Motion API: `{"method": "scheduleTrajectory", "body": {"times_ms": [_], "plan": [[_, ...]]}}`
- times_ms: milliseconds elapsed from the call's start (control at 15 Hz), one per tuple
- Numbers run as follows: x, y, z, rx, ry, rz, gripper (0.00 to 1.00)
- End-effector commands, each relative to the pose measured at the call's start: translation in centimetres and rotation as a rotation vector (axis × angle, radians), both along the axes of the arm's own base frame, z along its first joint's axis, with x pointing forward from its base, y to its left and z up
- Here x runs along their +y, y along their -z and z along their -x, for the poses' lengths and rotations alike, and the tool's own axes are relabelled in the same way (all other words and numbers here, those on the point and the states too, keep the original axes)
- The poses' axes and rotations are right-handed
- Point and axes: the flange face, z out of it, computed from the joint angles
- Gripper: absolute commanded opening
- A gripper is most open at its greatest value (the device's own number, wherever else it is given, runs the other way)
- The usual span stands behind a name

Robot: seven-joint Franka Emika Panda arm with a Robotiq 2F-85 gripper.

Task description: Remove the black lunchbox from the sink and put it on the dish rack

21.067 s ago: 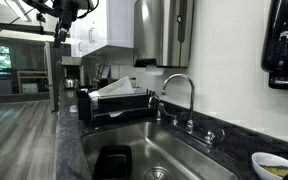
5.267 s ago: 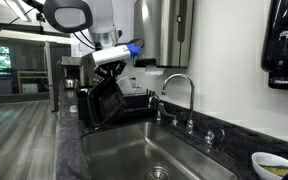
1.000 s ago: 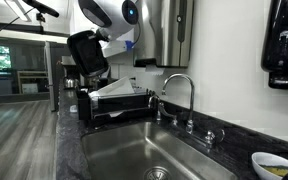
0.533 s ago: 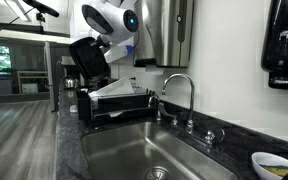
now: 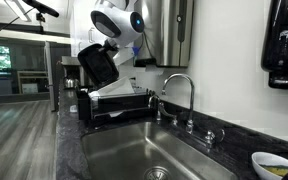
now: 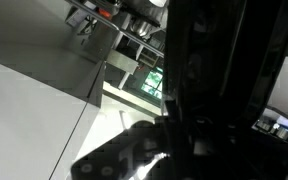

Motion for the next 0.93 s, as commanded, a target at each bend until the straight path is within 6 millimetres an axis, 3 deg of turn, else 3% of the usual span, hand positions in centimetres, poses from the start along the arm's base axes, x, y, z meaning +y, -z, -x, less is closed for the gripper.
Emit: {"method": "scheduleTrajectory", "body": {"times_ms": [0,667,733,867], "plan": [[-0.1,0.5,-2.1,-0.058,-0.008,0.089,0.02],[1.8,2.2,-2.6,-0.109,-0.065,0.193,0.02],[2.3,1.3,-3.2,-0.11,-0.067,0.21,0.02],[2.9,1.3,-3.3,-0.127,-0.078,0.255,0.02]]}}
